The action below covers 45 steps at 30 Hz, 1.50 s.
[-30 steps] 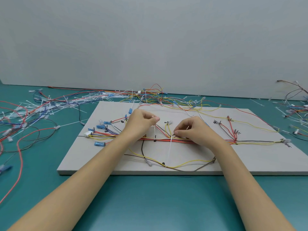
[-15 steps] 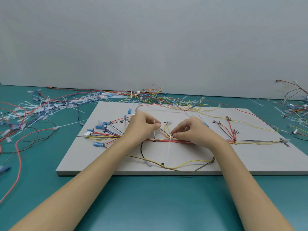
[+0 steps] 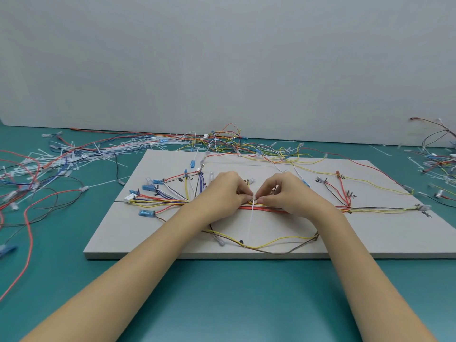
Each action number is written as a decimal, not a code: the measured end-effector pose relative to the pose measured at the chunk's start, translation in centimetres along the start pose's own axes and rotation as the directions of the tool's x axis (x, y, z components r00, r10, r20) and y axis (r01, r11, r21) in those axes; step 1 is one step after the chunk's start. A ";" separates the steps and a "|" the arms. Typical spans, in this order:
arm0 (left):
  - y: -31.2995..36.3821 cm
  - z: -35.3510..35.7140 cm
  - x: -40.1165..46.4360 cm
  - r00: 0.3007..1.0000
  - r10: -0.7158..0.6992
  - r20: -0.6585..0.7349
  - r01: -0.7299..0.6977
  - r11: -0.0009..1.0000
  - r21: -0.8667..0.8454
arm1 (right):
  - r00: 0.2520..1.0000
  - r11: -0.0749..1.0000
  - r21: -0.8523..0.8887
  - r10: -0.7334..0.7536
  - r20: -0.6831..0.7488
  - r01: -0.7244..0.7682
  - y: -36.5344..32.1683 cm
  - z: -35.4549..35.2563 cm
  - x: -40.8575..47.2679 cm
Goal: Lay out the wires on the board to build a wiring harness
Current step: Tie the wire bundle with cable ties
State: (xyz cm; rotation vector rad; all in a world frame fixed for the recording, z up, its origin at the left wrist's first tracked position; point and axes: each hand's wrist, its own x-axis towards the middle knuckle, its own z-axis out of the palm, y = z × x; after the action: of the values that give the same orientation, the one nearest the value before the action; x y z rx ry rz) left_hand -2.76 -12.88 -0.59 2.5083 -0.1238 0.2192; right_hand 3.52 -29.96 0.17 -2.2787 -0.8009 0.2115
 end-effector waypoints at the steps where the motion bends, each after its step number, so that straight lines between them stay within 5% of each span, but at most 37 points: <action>1: 0.0 -0.1 0.0 1.000 -0.012 0.003 0.012 1.000 -0.012 | 1.000 1.000 -0.014 0.004 -0.007 -0.004 0.0 -0.1 0.0; 20: 0.1 -1.4 1.3 0.983 -0.118 0.139 0.125 0.991 -0.045 | 0.999 0.998 -0.055 0.021 -0.026 -0.023 -0.1 -0.1 -0.1; 33: -0.1 -0.3 1.3 0.985 -0.104 0.141 0.106 0.994 -0.004 | 0.978 0.956 0.222 0.206 -0.041 -0.192 -1.3 1.5 0.2; 39: -0.2 -0.2 0.9 0.991 -0.073 0.109 0.078 0.996 -0.047 | 0.961 0.961 0.099 0.266 -0.072 -0.258 -1.5 1.9 0.5; 45: -0.1 -0.5 0.9 0.988 -0.055 0.143 0.059 0.998 -0.025 | 0.986 0.986 0.016 0.166 -0.030 -0.165 -0.8 0.6 0.2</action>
State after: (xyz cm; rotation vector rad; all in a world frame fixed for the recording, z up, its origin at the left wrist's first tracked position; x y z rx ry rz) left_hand -1.88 -12.51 -0.10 2.4936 -0.1124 0.0146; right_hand 3.05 -29.01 0.28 -2.3315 -0.5922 0.2553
